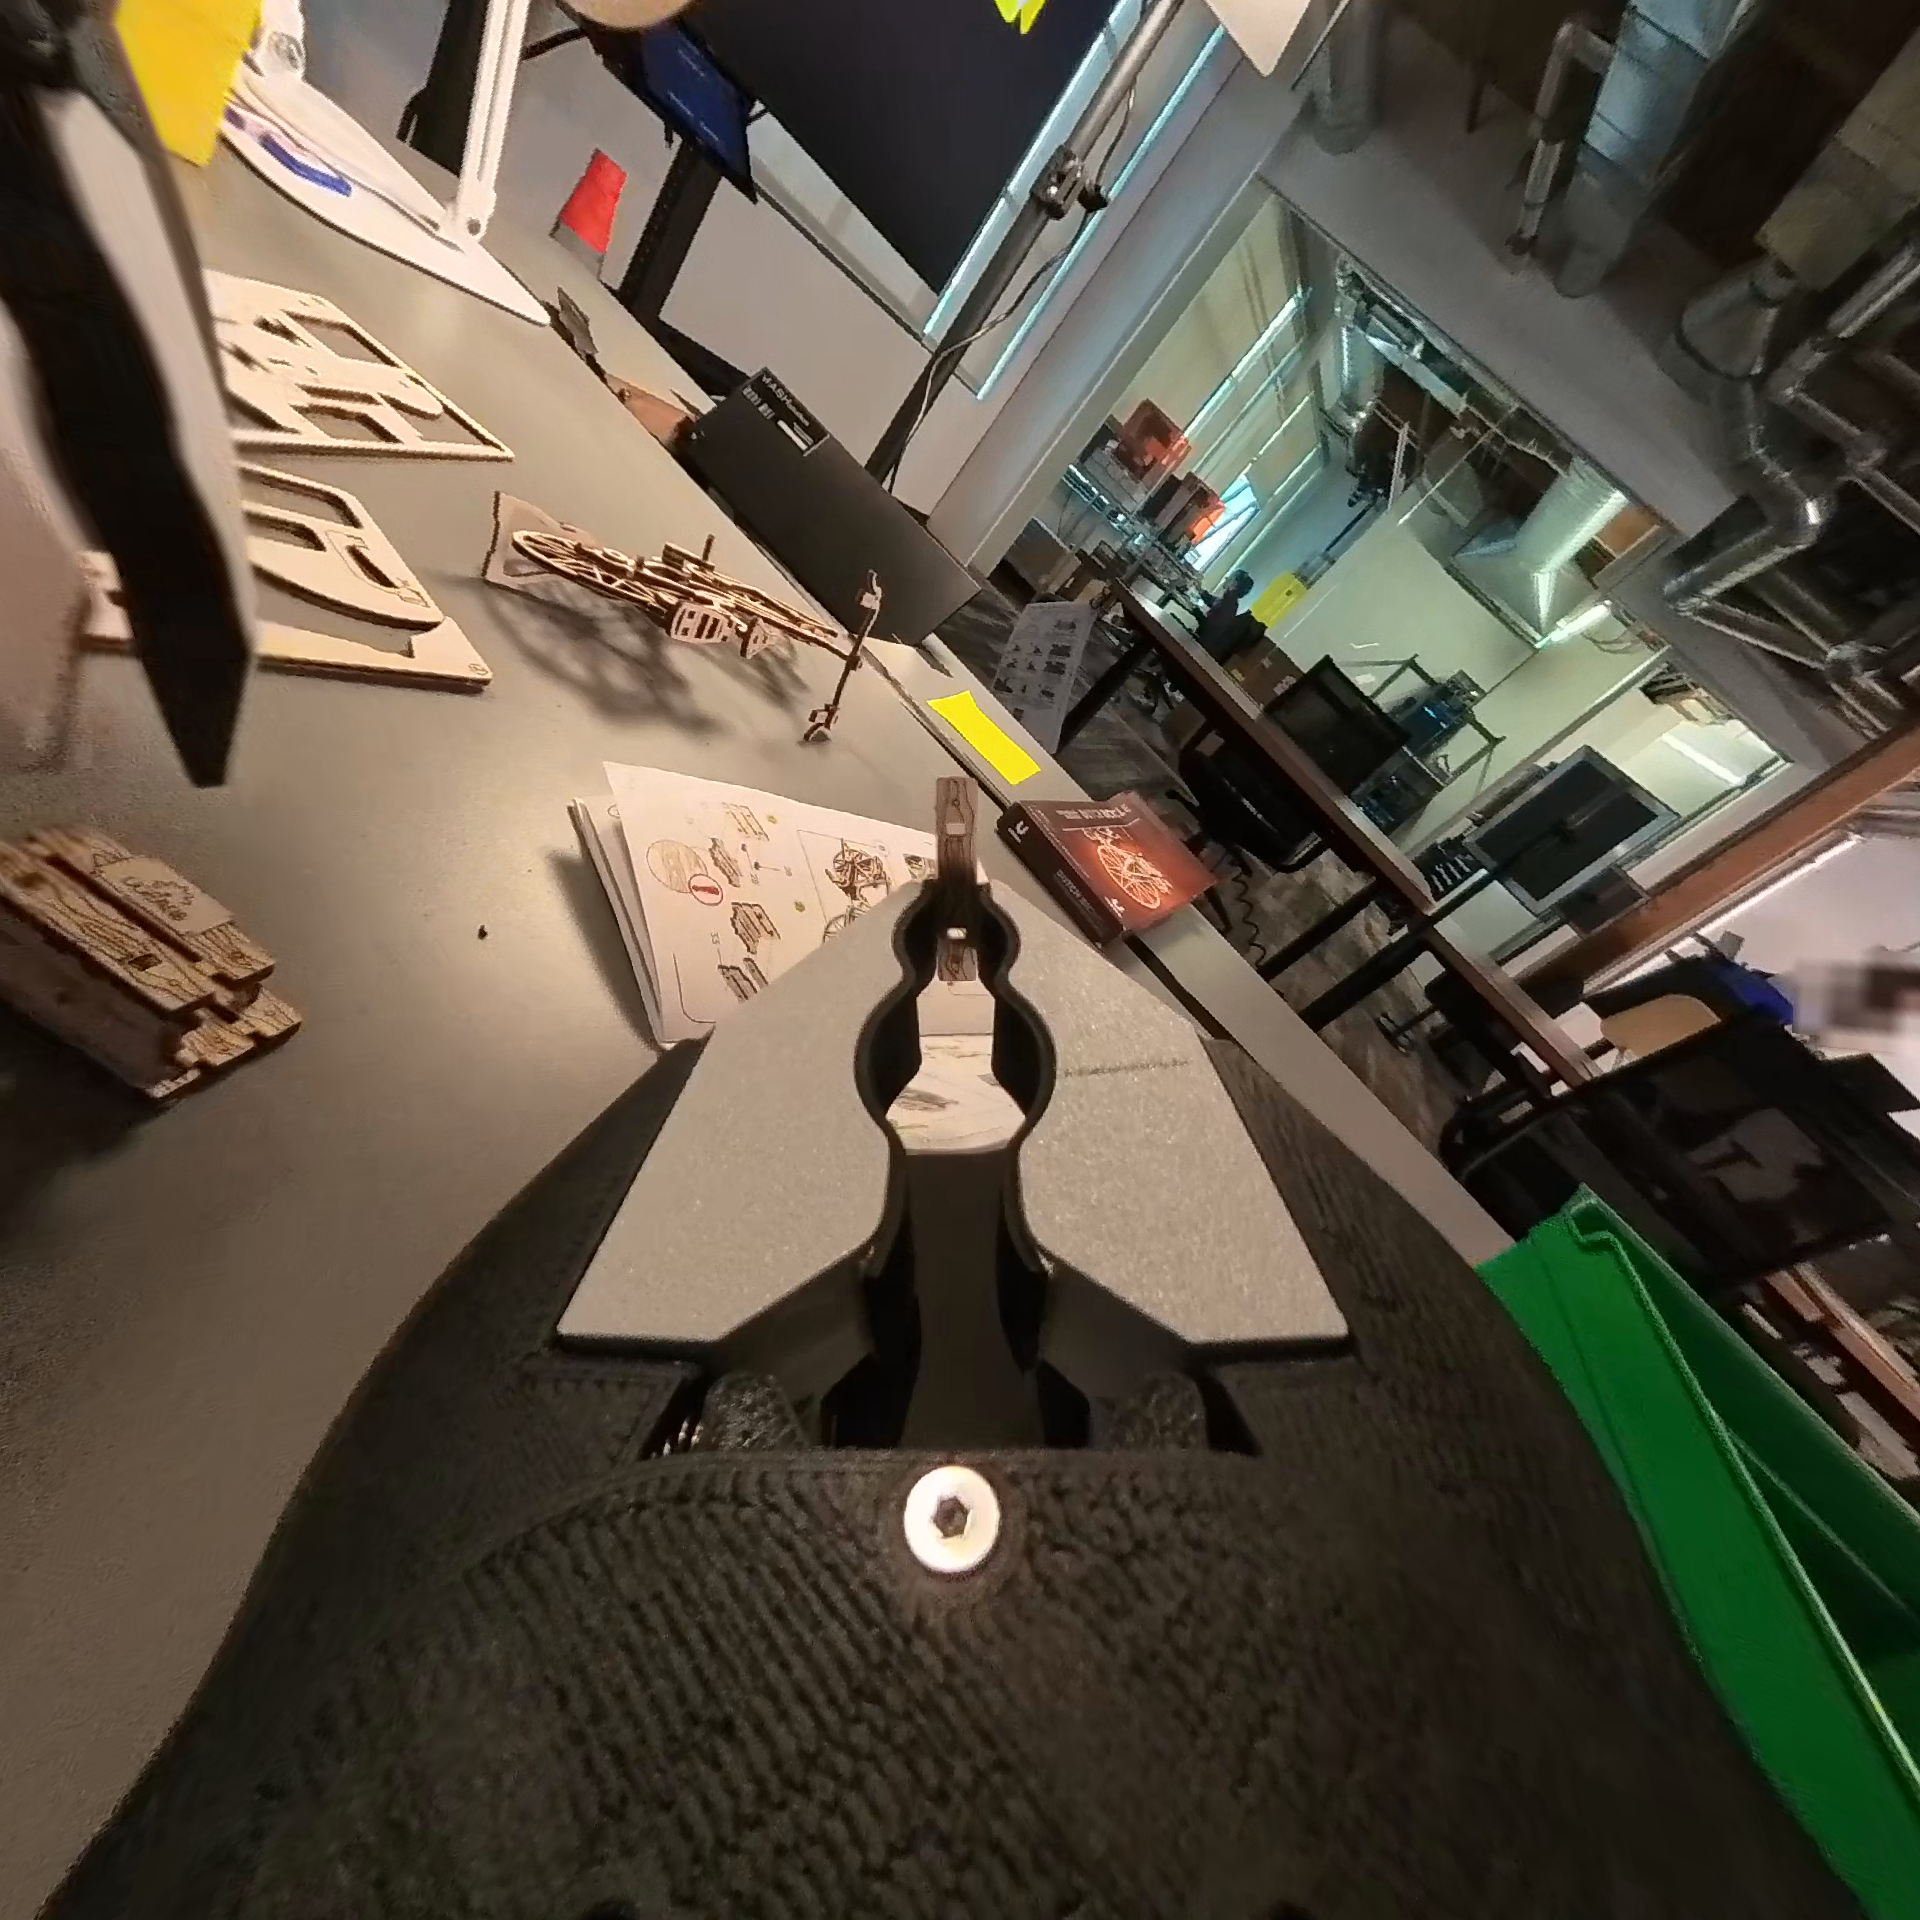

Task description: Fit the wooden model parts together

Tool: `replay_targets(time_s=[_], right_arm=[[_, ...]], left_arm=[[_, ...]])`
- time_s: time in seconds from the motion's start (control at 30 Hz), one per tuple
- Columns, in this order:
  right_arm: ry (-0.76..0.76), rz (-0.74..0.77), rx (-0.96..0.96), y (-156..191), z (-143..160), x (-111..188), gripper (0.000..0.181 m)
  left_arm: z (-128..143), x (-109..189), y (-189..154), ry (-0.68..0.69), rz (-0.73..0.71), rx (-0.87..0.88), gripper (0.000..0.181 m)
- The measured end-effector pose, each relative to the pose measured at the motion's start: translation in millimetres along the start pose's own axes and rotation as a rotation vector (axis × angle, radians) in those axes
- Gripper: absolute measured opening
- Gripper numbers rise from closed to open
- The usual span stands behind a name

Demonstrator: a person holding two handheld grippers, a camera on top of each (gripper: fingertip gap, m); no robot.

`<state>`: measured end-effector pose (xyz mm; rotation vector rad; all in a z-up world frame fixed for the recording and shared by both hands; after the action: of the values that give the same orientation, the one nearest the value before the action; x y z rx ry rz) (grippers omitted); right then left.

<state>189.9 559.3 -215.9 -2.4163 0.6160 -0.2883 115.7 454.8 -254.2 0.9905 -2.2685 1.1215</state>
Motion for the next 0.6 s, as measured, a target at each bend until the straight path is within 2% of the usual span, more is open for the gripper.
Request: replay_targets(time_s=[0.07, 0.2, 0.37, 0.43, 0.5, 0.6], right_arm=[[-0.002, 0.005, -0.012, 0, -1, 2, 0.005], [0.000, 0.008, -0.007, 3, -4, 9, 0.005], [0.016, 0.028, 0.037, 7, -7, 20, 0.004], [0.031, 0.051, 0.044, 4, -6, 25, 0.004], [0.052, 0.075, 0.035, -2, -4, 32, 0.005], [0.103, 0.045, -0.004, -2, -1, 50, 0.005]], left_arm=[[7, -1, -14, -0.002, 0.077, -0.040, 0.040], [25, -12, -26, 0.038, 0.081, -0.052, 0.056], [25, -33, -55, -0.016, 0.110, -0.011, 0.058], [23, -45, -73, -0.033, 0.173, -0.027, 0.059], [26, -54, -88, -0.014, 0.224, -0.084, 0.059], [25, -39, -92, -0.074, 0.200, -0.251, 0.048]])
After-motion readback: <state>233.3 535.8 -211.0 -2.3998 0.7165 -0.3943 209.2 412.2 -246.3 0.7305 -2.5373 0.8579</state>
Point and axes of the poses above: each gripper's, where its closed fingertips meet, x back along the fingers, z out of its underside, y = z × x across the jaws, the point moved 3 cm from there along x, back along the fingers, and after that the axes turned 1 degree about -z, right-handed, at the moved point
